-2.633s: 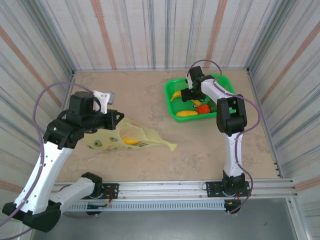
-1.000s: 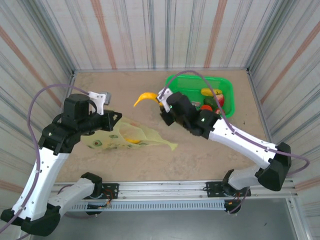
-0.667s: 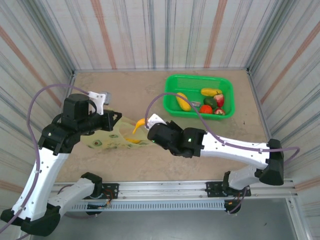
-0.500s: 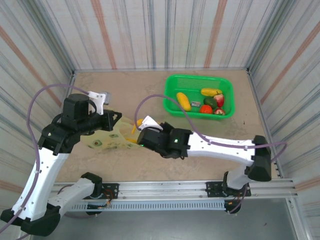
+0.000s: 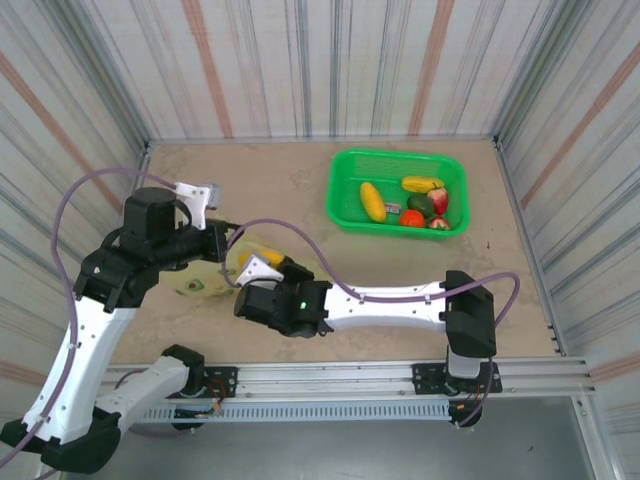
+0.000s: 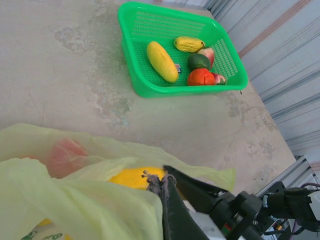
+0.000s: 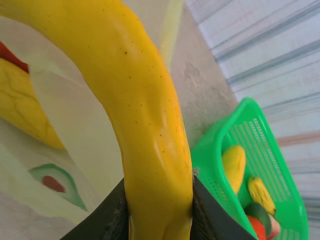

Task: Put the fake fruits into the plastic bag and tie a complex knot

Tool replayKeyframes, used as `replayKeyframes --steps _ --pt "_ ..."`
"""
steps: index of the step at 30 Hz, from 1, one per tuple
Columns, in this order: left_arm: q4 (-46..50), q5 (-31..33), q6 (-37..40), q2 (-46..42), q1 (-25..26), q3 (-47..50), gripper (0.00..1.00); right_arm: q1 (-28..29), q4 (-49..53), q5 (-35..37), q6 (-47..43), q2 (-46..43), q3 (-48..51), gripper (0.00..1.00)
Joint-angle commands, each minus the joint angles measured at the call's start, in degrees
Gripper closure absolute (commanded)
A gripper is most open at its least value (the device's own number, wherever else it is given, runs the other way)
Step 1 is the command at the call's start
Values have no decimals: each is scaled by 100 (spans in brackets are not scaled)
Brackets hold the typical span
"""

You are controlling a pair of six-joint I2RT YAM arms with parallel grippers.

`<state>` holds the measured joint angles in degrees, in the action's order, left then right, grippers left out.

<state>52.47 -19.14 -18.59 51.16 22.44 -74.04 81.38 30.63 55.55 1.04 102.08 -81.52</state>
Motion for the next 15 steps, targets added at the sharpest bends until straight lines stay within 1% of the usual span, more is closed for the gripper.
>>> replayKeyframes --steps 1,5,9,12,14,15 --pt "-76 -190 -92 -37 -38 -135 100 35 -1906 -237 -1124 -232 569 70" --pt "-108 -268 -132 -20 -42 -108 100 -67 -2815 -687 -1772 -83 714 68" --pt "-158 -344 -180 -5 -42 -76 100 -230 -4020 -1079 -2621 169 917 65" --pt "-145 -354 -185 17 -42 -106 100 -396 -4481 -1558 -3051 338 951 62" --pt "-111 -321 -163 31 -46 -136 100 -486 -4662 -1894 -3260 446 951 55" --pt "-92 -292 -148 35 -46 -143 100 -532 -4626 -2002 -3250 506 900 47"
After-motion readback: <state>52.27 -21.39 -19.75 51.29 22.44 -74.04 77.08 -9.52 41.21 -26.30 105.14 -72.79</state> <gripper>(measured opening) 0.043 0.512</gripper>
